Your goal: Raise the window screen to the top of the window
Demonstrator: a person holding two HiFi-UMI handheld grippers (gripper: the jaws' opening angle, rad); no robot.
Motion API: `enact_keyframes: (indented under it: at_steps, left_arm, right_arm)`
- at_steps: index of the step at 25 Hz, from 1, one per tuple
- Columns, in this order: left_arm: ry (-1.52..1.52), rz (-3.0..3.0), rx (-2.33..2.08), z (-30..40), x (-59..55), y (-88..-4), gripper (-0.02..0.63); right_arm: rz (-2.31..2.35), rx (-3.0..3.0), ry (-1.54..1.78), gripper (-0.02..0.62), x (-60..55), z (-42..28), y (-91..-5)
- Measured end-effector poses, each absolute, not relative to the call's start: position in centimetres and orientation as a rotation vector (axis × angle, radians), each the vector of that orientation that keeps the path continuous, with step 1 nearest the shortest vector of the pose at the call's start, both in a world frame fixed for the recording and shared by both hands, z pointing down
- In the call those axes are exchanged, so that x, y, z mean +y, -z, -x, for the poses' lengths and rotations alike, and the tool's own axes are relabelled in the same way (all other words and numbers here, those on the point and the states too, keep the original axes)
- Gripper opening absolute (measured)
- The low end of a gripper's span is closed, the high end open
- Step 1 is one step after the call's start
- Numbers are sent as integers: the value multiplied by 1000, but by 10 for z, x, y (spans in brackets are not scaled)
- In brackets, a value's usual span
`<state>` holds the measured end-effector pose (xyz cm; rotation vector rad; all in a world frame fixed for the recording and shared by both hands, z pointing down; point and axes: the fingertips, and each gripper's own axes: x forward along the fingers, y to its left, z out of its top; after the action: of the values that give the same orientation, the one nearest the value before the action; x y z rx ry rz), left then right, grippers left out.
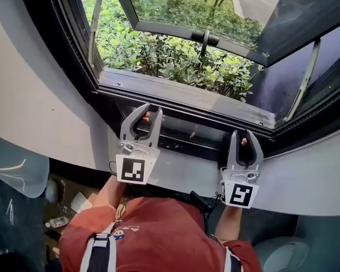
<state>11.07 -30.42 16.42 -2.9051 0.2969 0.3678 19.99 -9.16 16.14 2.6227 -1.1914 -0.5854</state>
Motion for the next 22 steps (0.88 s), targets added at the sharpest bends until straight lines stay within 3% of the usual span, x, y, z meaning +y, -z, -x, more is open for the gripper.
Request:
enact_keyframes:
  at_steps: [10,22]
  left_arm:
    - [-274,2988,321,-98,-286,-230,97]
    - [-208,2986,325,-97,-282,-251,87]
  right_arm:
    - [-2812,-1163,453,120,-89,-195,-213]
    - [-2811,-1166,335,118,-95,-192,-240]
